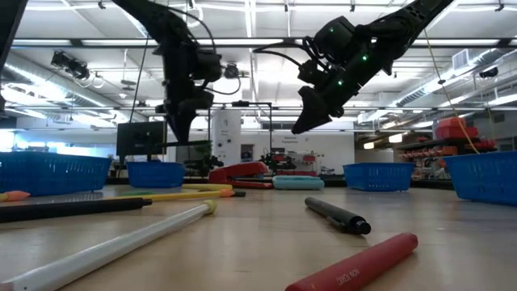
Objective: Sort crayons/erasers/pens/pencils in bins
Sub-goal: Put the top black pen into the top left bin, then put the yellow pen into the top left bin
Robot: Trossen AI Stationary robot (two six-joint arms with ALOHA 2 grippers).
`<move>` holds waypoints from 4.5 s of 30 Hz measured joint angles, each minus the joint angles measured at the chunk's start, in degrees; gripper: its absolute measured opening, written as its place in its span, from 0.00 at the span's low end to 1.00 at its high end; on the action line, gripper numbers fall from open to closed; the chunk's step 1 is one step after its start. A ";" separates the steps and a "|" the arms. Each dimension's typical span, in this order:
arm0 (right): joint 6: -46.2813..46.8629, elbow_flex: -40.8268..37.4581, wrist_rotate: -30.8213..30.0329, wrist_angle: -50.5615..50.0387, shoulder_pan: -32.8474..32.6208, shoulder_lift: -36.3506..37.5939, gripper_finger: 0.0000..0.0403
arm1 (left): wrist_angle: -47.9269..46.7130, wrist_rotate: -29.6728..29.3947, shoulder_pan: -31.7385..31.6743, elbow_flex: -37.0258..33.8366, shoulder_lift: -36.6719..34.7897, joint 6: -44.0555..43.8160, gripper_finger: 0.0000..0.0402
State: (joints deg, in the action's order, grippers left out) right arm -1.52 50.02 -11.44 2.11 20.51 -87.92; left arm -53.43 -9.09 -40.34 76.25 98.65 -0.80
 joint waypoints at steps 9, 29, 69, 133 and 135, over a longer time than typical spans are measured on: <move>0.00 0.00 0.00 -0.79 0.00 0.00 0.26 | 2.80 -0.06 -9.31 -4.90 -0.02 -3.06 0.10; 0.04 0.00 0.00 -0.76 0.00 0.00 0.26 | 7.21 -1.28 -9.48 -9.18 -0.02 -3.52 0.27; 1.35 0.02 -0.28 -7.64 -0.64 15.69 0.26 | 19.30 3.57 9.95 -8.50 6.37 44.98 0.27; 1.34 -0.25 -0.50 -13.23 -1.16 14.68 0.26 | -6.49 3.55 1.43 13.15 8.38 29.09 0.08; 1.36 -0.99 -0.50 -13.29 -1.16 14.51 0.26 | -5.83 3.52 -1.12 11.60 6.71 26.41 0.09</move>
State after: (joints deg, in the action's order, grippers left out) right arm -0.16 49.03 -11.94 -11.18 19.35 -73.41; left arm -59.26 -5.57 -41.46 87.85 105.36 25.61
